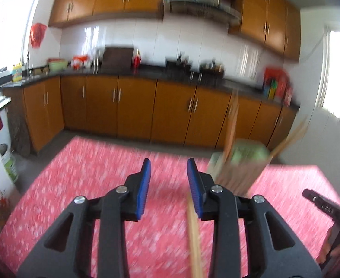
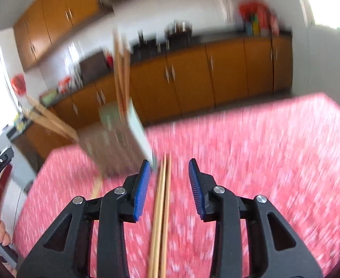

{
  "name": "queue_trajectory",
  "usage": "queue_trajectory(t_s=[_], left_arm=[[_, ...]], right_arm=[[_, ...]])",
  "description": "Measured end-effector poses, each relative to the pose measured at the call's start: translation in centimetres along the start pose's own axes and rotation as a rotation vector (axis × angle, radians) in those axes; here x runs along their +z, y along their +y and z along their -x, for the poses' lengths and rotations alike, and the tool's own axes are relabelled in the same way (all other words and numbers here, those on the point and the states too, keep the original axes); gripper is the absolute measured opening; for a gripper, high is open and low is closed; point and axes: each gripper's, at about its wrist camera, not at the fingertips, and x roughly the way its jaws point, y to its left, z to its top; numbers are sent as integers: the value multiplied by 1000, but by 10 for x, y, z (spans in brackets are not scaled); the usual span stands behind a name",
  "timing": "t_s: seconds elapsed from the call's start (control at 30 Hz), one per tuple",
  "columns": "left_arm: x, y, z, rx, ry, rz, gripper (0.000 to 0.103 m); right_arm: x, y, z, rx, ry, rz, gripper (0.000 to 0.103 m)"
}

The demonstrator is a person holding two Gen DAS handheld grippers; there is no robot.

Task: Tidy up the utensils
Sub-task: 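Move both open tools back down to the chopsticks on the cloth, then close the right tool on a chopstick while the left tool closes on another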

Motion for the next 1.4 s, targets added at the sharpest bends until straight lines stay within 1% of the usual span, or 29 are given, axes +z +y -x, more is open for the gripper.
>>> queue_trajectory(t_s=[0.03, 0.1, 0.17, 0.27, 0.37, 0.4, 0.43, 0.47, 0.5, 0.57, 0.67, 0.77, 0.83, 0.97, 1.07, 1.27, 1.4], left_arm=[[-17, 5, -10, 4, 55, -3, 33], [-36, 10, -19, 6, 113, 2, 33], [-54, 13, -27, 7, 156, 9, 33], [-75, 13, -33, -18, 208, 17, 33], [-89, 10, -37, -45, 242, 9, 33], [-91, 7, -39, -52, 249, 7, 33], [-93, 5, -40, -61, 256, 3, 33], [-95, 3, -42, -74, 264, -2, 33], [-97, -1, -44, -90, 274, -8, 33], [-101, -8, -45, -117, 292, -17, 32], [-109, -16, -46, -159, 324, -37, 24], [-116, -24, -48, -191, 351, -57, 19], [-121, -29, -50, -203, 371, -74, 18], [-129, -37, -53, -219, 402, -99, 18], [-134, -40, -58, -204, 422, -119, 18], [-133, -36, -58, -184, 418, -115, 18], [-131, -29, -58, -186, 426, -70, 18]], right_arm=[[-13, -2, -13, 13, 55, -1, 27], [-33, 0, -31, 20, 133, 13, 21], [-48, 4, -43, 19, 178, 24, 21], [-61, 11, -53, 11, 216, 45, 21], [-70, 14, -61, -1, 246, 61, 21], [-72, 12, -62, -6, 252, 67, 19], [-74, 12, -64, -15, 258, 75, 15], [-75, 12, -65, -25, 251, 84, 12], [-76, 14, -67, -41, 248, 93, 8], [-72, 8, -65, -69, 238, 84, 8], [-66, -6, -63, -121, 223, 25, 8], [-66, -13, -62, -126, 218, 3, 8], [-67, -12, -62, -129, 216, 17, 8], [-68, -11, -63, -132, 211, 28, 8], [-68, -12, -64, -126, 211, 27, 8], [-68, -13, -57, -128, 209, 34, 8], [-67, -11, -58, -134, 208, 46, 8]])
